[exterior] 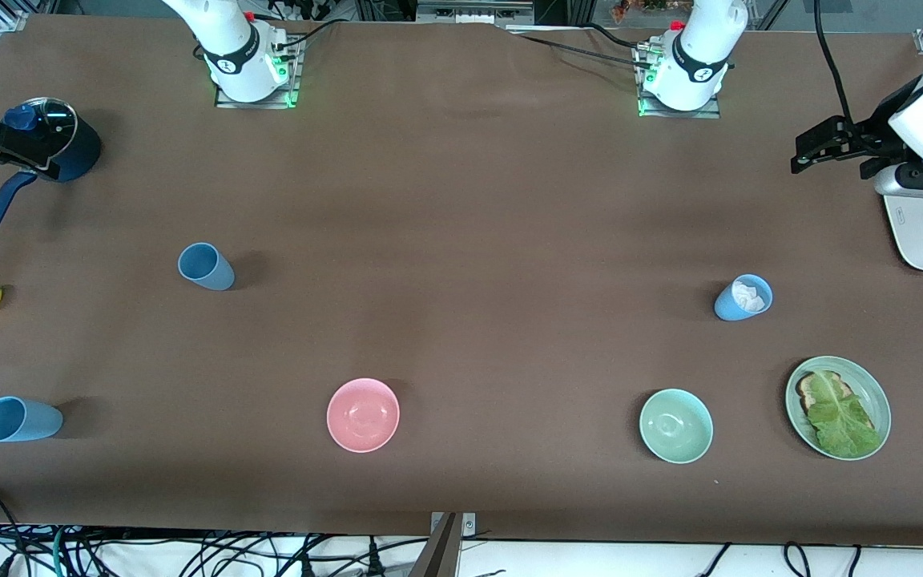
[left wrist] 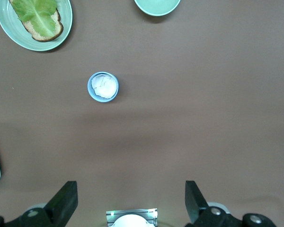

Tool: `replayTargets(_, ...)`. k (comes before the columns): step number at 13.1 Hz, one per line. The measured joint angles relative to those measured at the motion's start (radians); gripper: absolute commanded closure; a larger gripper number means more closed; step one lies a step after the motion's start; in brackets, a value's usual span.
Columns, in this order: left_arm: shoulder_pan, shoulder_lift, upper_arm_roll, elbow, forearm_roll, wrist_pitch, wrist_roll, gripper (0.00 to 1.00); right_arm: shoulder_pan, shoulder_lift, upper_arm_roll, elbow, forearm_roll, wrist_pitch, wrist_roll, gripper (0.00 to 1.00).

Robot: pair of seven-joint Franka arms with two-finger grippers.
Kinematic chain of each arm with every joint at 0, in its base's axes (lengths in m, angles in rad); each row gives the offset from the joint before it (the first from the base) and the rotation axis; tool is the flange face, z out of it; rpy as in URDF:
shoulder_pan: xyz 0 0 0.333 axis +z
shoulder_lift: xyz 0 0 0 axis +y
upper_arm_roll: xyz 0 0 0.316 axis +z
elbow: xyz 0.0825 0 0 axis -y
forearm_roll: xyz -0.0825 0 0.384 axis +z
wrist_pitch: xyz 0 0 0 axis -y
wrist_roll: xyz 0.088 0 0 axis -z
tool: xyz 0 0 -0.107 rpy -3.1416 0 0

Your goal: Stack blue cups with both arms

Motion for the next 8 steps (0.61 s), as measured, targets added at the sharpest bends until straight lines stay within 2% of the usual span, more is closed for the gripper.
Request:
replayTargets(5,0.0,0.013,0.0,0.0,0.0,0.0,0.0,0.0,0.0,0.0,0.0,0.0,0.0,0.0,0.0,0.0)
replayTargets(8,0.0,0.097,0.0,0.015,0.01,0.021,0.0,0.0,0.0,0.0,0.0,0.0,0.0,0.0,0.0,0.0)
